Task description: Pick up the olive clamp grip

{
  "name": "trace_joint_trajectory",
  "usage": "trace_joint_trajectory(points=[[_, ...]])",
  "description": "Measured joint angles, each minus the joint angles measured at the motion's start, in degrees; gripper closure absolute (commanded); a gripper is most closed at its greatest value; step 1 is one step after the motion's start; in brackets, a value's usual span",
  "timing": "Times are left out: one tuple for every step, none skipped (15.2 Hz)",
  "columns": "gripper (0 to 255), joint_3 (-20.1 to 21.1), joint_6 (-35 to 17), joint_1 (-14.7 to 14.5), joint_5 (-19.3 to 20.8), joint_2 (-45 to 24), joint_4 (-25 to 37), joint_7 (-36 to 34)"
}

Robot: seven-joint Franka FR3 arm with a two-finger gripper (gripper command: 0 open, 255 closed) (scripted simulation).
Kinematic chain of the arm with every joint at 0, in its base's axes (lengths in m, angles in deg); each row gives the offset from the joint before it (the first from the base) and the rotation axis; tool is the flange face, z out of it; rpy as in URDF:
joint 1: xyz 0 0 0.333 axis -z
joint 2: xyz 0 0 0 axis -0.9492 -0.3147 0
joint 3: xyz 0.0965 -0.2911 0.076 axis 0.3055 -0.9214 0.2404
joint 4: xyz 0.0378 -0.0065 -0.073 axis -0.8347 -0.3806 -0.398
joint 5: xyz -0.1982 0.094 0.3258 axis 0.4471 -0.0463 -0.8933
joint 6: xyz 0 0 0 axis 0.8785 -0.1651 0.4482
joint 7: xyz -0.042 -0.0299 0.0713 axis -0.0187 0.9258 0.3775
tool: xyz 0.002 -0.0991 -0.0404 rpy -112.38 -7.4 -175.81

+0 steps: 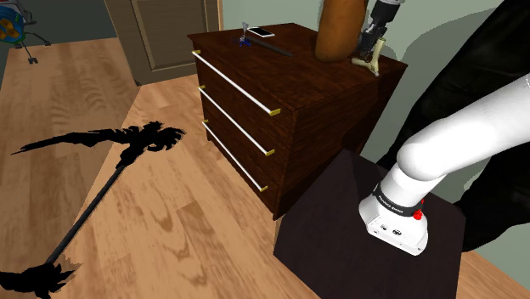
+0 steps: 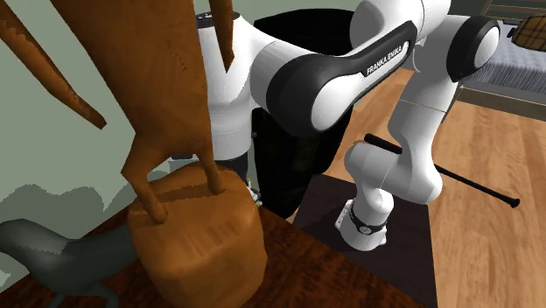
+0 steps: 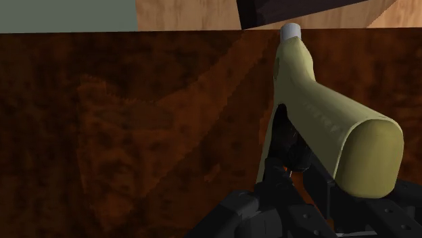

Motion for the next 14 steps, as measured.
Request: trace_joint_trajectory(points=[[255,-0.01,0.00,0.00,-0.01,0.00,0.00,0.00],[255,-0.02,0.00,0.00,-0.01,-0.02,0.01,0.01],[255,-0.02,0.00,-0.01,-0.03,-0.04,0.05,0.00],[255,-0.01,0.00,-0.02,-0.04,-0.07,0.08,0.00],[255,-0.01,-0.01,-0.03,-0.05,-0.08,0.09,0.00],[255,-0.02,-0.03,-0.02,-0.03,-0.05,0.02,0.03],[255,-0.02,0.34,-0.04,-0.05,-0.13,0.36,0.09],[255,0.05,0.92,-0.08,-0.10,-0.18,0.94,0.08],[255,0.04,1.49,-0.10,-0.13,-0.25,1.57,0.17],[255,0.07,2.18,-0.11,-0.16,-0.26,2.25,0.24],[255,0.20,2.90,-0.18,-0.23,-0.32,3.02,0.16],[255,0.17,3.69,-0.25,-0.35,-0.59,4.09,0.29],[255,0.38,4.39,-0.31,-0.40,-0.50,4.70,0.11],[255,0.52,5.32,-0.40,-0.51,-0.64,5.74,0.04]])
